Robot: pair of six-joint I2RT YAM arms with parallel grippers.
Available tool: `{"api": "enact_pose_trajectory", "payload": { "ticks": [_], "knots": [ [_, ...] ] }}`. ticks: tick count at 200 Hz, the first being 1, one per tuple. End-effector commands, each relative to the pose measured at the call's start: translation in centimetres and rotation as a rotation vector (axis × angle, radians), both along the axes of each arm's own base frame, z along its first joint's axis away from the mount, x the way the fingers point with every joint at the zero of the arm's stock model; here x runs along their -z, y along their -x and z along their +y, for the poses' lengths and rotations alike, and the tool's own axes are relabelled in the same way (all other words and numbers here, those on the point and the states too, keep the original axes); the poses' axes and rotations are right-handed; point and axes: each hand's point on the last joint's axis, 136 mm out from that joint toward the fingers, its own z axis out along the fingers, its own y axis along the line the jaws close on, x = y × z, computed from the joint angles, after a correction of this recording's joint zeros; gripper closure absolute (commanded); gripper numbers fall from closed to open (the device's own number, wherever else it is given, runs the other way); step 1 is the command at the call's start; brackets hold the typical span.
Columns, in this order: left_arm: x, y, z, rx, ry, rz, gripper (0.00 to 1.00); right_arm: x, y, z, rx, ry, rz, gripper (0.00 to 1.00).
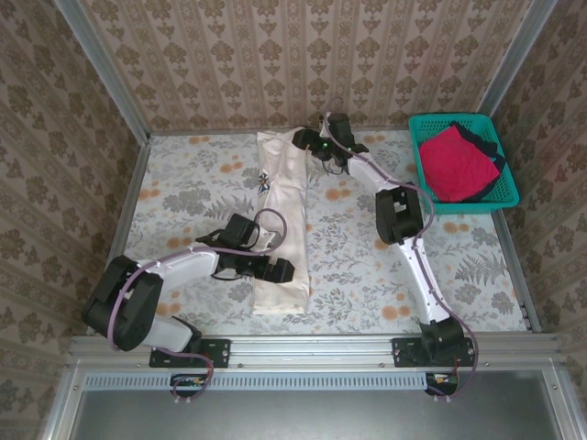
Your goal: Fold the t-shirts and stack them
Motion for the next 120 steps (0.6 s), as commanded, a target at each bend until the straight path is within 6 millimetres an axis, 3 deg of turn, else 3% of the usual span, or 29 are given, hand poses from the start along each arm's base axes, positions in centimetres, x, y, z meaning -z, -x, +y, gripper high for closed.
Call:
{"api": "enact_pose_trajectory", "payload": {
  "ticks": [1, 35, 79, 100, 120],
  "knots": [
    [-0.3, -0.4, 0.1, -0.011, 0.014, -0.04, 0.0, -7.3, 1.8, 1.9, -0.062, -0.027, -0.156, 0.27],
    [-0.1, -0.3, 0.1, -0.009, 0.01, -0.037, 0.0, -7.0, 4.9, 4.9, -0.153, 0.005, -0.125, 0.39],
    [0.2, -0.5, 0.0, -0.009, 0.008, -0.028, 0.0, -2.5, 8.1, 9.7, -0.279, 0.124, 0.03, 0.47],
    [0.3, -0.4, 0.0, -0.006, 0.006, -0.027, 0.0, -0.2, 7.8, 9.8, -0.237, 0.102, 0.128, 0.52],
    [0.2, -0.3, 0.2, -0.009, 0.004, -0.032, 0.0, 2.3, 7.2, 8.2, -0.156, 0.126, 0.198, 0.54]
  ]
}}
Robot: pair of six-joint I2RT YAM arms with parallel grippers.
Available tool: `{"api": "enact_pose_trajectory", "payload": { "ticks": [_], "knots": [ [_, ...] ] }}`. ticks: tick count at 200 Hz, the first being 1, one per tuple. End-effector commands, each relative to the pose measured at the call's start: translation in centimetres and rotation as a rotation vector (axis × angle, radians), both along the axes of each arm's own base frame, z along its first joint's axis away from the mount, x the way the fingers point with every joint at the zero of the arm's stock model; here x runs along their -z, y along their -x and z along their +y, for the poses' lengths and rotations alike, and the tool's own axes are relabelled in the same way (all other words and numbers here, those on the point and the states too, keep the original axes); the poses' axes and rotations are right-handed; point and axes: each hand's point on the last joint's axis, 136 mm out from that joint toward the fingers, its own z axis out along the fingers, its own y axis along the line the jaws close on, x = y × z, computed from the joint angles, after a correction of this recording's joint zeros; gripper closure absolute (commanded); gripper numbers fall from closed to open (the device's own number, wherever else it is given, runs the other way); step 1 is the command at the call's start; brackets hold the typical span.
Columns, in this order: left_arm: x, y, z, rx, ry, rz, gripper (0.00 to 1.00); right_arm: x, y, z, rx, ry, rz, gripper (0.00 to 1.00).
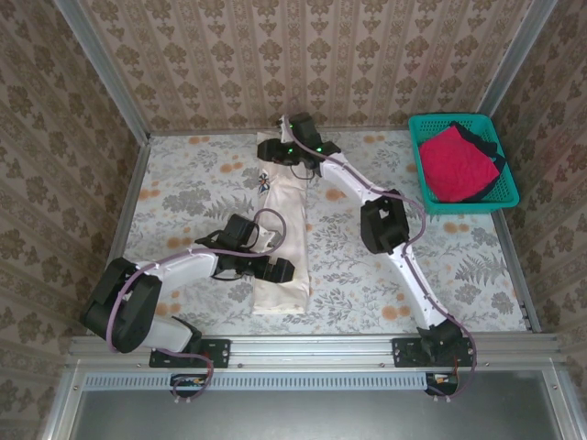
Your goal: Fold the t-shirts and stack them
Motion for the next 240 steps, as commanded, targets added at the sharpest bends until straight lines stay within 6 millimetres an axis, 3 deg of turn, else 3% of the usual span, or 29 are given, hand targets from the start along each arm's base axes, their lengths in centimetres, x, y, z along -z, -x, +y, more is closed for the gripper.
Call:
{"api": "enact_pose_trajectory", "payload": {
  "ticks": [1, 31, 77, 101, 146, 177, 200, 240],
  "knots": [
    [0.4, 0.0, 0.3, -0.007, -0.009, -0.006, 0.0, 6.4, -0.4, -3.5, 0.109, 0.09, 0.192, 0.54],
    [0.1, 0.0, 0.3, -0.007, 0.004, -0.022, 0.0, 9.3, -0.4, -5.9, 0.185, 0.096, 0.316, 0.54],
    [-0.3, -0.4, -0.1, -0.003, 0.026, -0.041, 0.0, 9.1, -0.8, -6.7, 0.178, 0.083, 0.312, 0.5],
    [0.0, -0.6, -0.2, -0.004, 0.025, -0.041, 0.0, 10.4, -1.1, -7.6, 0.201, 0.097, 0.339, 0.5],
    [-0.3, -2.7, -2.8, 0.064, 0.082, -0.054, 0.0, 13.1, -2.0, -11.1, 0.305, 0.094, 0.44, 0.49],
    [0.3, -4.9, -5.4, 0.121, 0.133, -0.036, 0.01, 13.1, -3.8, -14.3, 0.351, 0.087, 0.442, 0.46],
    [0.5, -5.4, -6.5, 0.157, 0.151, -0.007, 0.01, 12.9, -5.2, -16.6, 0.369, 0.033, 0.452, 0.44],
    [-1.4, -5.0, -6.5, 0.168, 0.185, -0.036, 0.0, 7.8, -6.2, -17.7, 0.305, 0.053, 0.296, 0.31]
  ]
}}
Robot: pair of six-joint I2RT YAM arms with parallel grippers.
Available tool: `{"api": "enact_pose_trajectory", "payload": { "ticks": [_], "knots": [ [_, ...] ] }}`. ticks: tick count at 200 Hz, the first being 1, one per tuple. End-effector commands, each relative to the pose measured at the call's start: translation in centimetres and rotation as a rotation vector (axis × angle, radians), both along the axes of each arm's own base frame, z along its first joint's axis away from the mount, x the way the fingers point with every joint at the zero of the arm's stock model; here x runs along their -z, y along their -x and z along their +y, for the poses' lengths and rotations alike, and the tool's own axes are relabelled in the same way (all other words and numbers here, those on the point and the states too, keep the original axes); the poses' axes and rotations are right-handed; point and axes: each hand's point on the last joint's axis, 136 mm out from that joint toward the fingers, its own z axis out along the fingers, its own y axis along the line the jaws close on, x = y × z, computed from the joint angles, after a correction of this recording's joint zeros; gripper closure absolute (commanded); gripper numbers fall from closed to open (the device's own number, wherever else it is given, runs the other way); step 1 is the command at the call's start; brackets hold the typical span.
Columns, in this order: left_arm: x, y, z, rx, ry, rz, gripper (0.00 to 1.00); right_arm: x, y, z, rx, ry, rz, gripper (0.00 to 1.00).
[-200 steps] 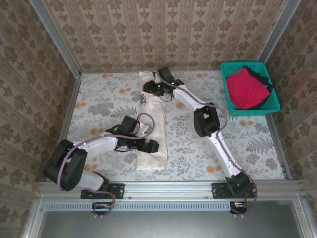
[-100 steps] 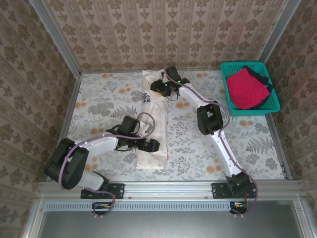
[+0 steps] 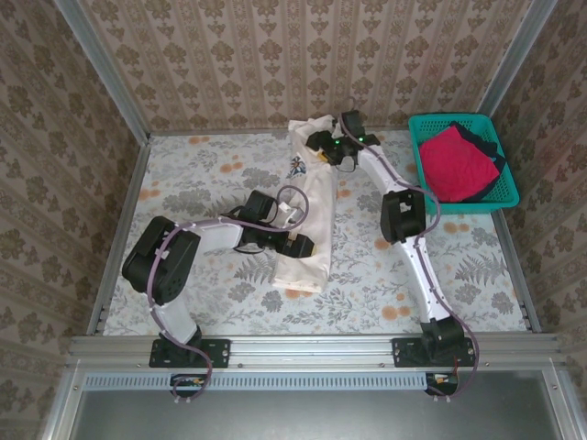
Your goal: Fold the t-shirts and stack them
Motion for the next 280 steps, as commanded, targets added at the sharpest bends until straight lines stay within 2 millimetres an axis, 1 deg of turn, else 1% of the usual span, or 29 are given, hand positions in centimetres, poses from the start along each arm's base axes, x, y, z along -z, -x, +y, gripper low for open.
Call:
{"api": "enact_pose_trajectory", "payload": {
  "ticks": [1, 21, 29, 52, 53, 69, 72, 75, 77, 81, 101, 102, 104, 105, 106, 107, 110, 121, 129, 145, 159, 161, 166, 180, 194, 208, 235, 262, 280],
  "knots": [
    [-0.6, 1.1, 0.4, 0.03, 0.013, 0.0, 0.0, 0.4, 0.8, -1.3, -0.029, 0.085, 0.005, 0.3],
    [-2.3, 1.4, 0.6, 0.027, 0.042, -0.029, 0.0, -2.4, 0.5, -1.6, -0.051, 0.078, -0.071, 0.2],
    [-3.3, 1.4, 0.7, 0.02, 0.075, -0.041, 0.0, -3.1, 0.6, -1.8, -0.05, 0.076, -0.089, 0.17],
    [-5.1, 0.7, 1.4, -0.018, 0.127, -0.071, 0.0, -5.2, 1.1, -2.5, -0.059, 0.114, -0.154, 0.06],
    [-5.1, 0.7, 1.4, -0.019, 0.127, -0.075, 0.0, -5.6, 1.1, -2.5, -0.059, 0.114, -0.164, 0.06],
    [-5.7, -0.2, 2.1, -0.047, 0.114, -0.124, 0.0, -7.3, 2.0, -2.7, -0.084, 0.147, -0.216, 0.03],
    [-5.9, -0.4, 2.3, -0.053, 0.113, -0.135, 0.0, -7.2, 2.3, -2.8, -0.088, 0.158, -0.219, 0.02],
    [-6.0, -0.6, 2.4, -0.059, 0.113, -0.143, 0.0, -7.9, 2.5, -2.8, -0.091, 0.166, -0.239, 0.02],
    [-6.0, -0.8, 2.5, -0.064, 0.113, -0.147, 0.0, -7.5, 2.6, -2.9, -0.094, 0.175, -0.238, 0.01],
    [-6.1, -1.2, 2.8, -0.076, 0.115, -0.156, 0.0, -8.2, 3.0, -3.0, -0.097, 0.192, -0.259, 0.0],
    [-6.3, -3.4, 4.1, -0.146, 0.105, -0.202, 0.0, -9.2, 5.4, -3.8, -0.111, 0.293, -0.335, 0.0],
    [-6.3, -3.4, 4.1, -0.149, 0.103, -0.203, 0.0, -8.8, 5.5, -3.8, -0.112, 0.299, -0.33, 0.0],
    [-6.4, -4.2, 4.8, -0.175, 0.099, -0.21, 0.0, -8.8, 5.8, -4.0, -0.111, 0.306, -0.332, 0.0],
    [-6.4, -4.3, 4.9, -0.182, 0.098, -0.212, 0.0, -9.4, 5.9, -4.0, -0.109, 0.308, -0.342, 0.0],
    [-6.4, -4.5, 5.0, -0.188, 0.096, -0.216, 0.0, -8.9, 6.1, -4.1, -0.108, 0.314, -0.334, 0.0],
    [-6.4, -4.7, 5.2, -0.195, 0.093, -0.218, 0.0, -9.3, 6.2, -4.2, -0.105, 0.318, -0.34, 0.0],
    [-6.4, -5.1, 5.5, -0.211, 0.089, -0.224, 0.0, -9.1, 6.6, -4.4, -0.102, 0.332, -0.336, 0.0],
    [-6.6, -6.4, 6.5, -0.262, 0.065, -0.245, 0.0, -9.9, 7.9, -5.2, -0.091, 0.376, -0.361, 0.0],
    [-6.9, -7.0, 7.0, -0.287, 0.056, -0.262, 0.0, -9.9, 9.1, -5.7, -0.092, 0.409, -0.374, 0.0],
    [-7.5, -7.8, 7.7, -0.308, 0.041, -0.305, 0.0, -10.1, 11.9, -6.1, -0.132, 0.482, -0.41, 0.0],
    [-7.8, -8.1, 8.6, -0.323, 0.007, -0.348, 0.0, -10.3, 14.6, -5.6, -0.199, 0.539, -0.464, 0.0],
    [-7.9, -8.1, 8.7, -0.321, 0.003, -0.354, 0.0, -10.6, 14.9, -5.4, -0.21, 0.545, -0.481, 0.0],
    [-8.0, -8.1, 9.0, -0.32, -0.01, -0.369, 0.0, -10.2, 16.1, -5.0, -0.241, 0.568, -0.499, 0.0],
    [-8.5, -8.0, 9.9, -0.316, -0.056, -0.42, 0.0, -10.4, 19.3, -3.5, -0.35, 0.609, -0.58, 0.0],
    [-9.3, -7.6, 10.9, -0.314, -0.106, -0.463, 0.0, -9.4, 22.3, -2.4, -0.44, 0.658, -0.617, 0.0],
    [-10.4, -7.5, 12.3, -0.335, -0.157, -0.526, 0.0, -8.5, 25.6, -0.5, -0.571, 0.66, -0.653, 0.0],
    [-12.9, -6.2, 14.5, -0.299, -0.242, -0.718, 0.0, -6.8, 31.8, 3.2, -0.78, 0.631, -0.721, 0.0],
    [-14.5, -3.4, 15.1, -0.147, -0.263, -0.842, 0.0, -5.3, 38.3, 6.5, -1.006, 0.573, -0.777, 0.0],
    [-15.2, -1.2, 15.0, -0.049, -0.249, -0.854, 0.0, -4.0, 42.0, 7.6, -1.144, 0.591, -0.815, 0.01]
  ]
}}
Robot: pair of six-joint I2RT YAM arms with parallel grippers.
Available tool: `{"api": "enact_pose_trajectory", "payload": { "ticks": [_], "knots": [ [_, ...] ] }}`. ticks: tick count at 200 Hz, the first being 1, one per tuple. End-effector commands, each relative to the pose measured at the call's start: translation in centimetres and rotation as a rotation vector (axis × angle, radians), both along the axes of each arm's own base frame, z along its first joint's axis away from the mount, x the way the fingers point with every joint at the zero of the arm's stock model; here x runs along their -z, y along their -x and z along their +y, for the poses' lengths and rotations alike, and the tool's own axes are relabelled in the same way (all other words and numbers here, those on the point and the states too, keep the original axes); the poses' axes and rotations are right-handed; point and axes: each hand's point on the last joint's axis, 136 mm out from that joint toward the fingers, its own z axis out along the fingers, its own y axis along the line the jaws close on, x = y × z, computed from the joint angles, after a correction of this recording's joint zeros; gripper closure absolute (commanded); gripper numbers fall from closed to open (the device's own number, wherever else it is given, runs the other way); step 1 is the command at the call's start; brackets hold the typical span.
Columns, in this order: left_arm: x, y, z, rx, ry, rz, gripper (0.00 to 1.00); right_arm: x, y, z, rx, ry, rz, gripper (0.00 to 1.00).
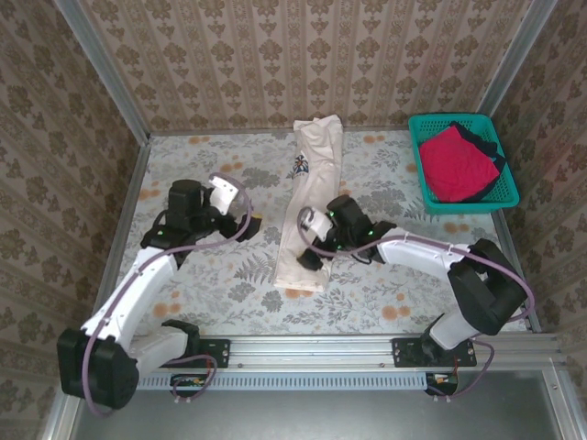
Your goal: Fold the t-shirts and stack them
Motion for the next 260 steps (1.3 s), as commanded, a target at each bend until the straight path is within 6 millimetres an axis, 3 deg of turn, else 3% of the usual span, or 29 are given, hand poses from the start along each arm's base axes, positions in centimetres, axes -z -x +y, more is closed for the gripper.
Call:
{"api": "enact_pose_trajectory", "payload": {
  "ticks": [1, 29, 86, 107, 138, 190, 260],
  "knots": [
    [0.1, 3.0, 0.5, 0.152, -0.127, -0.021, 0.0, 0.1, 4.4, 1.4, -0.209, 0.037, -0.065, 0.01],
    [0.2, 5.3, 1.2, 0.209, -0.142, -0.001, 0.0, 1.8, 5.8, 1.3, -0.226, 0.129, -0.049, 0.07],
    [1.8, 7.1, 1.5, 0.255, -0.099, -0.031, 0.0, 4.8, 6.3, 1.1, -0.261, 0.262, -0.043, 0.23],
    [2.2, 7.2, 1.6, 0.253, -0.098, -0.033, 0.0, 5.7, 6.7, 1.3, -0.284, 0.294, -0.017, 0.44],
    [2.6, 7.3, 1.6, 0.253, -0.095, -0.039, 0.0, 6.8, 6.6, 1.6, -0.297, 0.343, -0.026, 0.43],
    [2.9, 7.1, 1.9, 0.244, -0.097, -0.039, 0.0, 5.8, 6.9, 2.3, -0.316, 0.348, -0.066, 0.36],
    [3.0, 7.0, 2.1, 0.234, -0.095, -0.05, 0.0, 8.8, 7.3, 2.1, -0.347, 0.449, -0.008, 0.46]
  ]
}}
